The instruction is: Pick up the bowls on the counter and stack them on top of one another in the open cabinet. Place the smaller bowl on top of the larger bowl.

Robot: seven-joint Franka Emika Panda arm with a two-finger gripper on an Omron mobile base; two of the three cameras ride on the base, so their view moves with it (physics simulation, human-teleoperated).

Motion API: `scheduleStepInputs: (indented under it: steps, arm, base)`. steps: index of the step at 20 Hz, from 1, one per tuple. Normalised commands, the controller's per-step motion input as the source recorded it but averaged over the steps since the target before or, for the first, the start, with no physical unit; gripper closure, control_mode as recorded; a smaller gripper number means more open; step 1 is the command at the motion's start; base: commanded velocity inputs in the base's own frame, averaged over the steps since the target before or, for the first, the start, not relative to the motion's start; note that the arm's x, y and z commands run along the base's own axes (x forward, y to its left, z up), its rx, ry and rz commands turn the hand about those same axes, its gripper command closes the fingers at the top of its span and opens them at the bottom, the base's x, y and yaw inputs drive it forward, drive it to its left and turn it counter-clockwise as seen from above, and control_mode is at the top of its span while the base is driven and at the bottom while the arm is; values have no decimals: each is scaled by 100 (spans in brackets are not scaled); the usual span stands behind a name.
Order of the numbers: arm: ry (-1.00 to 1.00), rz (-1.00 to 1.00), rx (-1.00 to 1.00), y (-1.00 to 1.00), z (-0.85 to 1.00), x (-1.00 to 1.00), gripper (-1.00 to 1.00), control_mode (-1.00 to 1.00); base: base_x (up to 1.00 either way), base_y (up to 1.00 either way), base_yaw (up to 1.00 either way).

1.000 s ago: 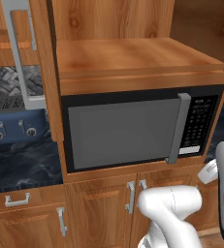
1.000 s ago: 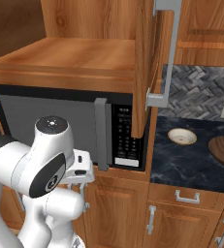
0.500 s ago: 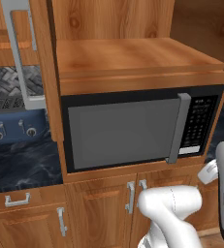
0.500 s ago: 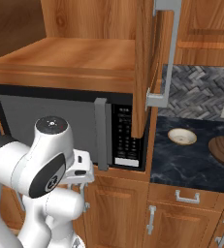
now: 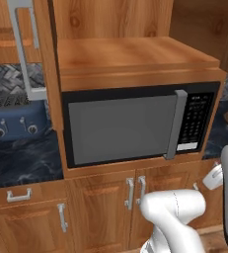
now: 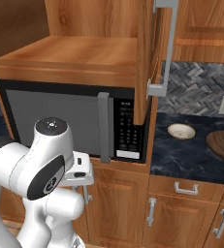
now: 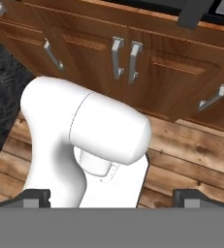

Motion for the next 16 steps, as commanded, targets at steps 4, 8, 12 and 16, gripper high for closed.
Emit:
scheduleStepInputs:
  steps: [4, 8, 12, 16]
  arm:
    - [0, 0, 0, 0, 0, 0, -100, 100]
    - [0, 0, 0, 0, 0, 0, -100, 100]
    - [0, 0, 0, 0, 0, 0, -100, 100]
    - [0, 0, 0, 0, 0, 0, -100, 100]
  base:
    - [-8, -28, -1]
    - [2, -53, -5]
    - [1, -70, -6]
    - [0, -78, -7]
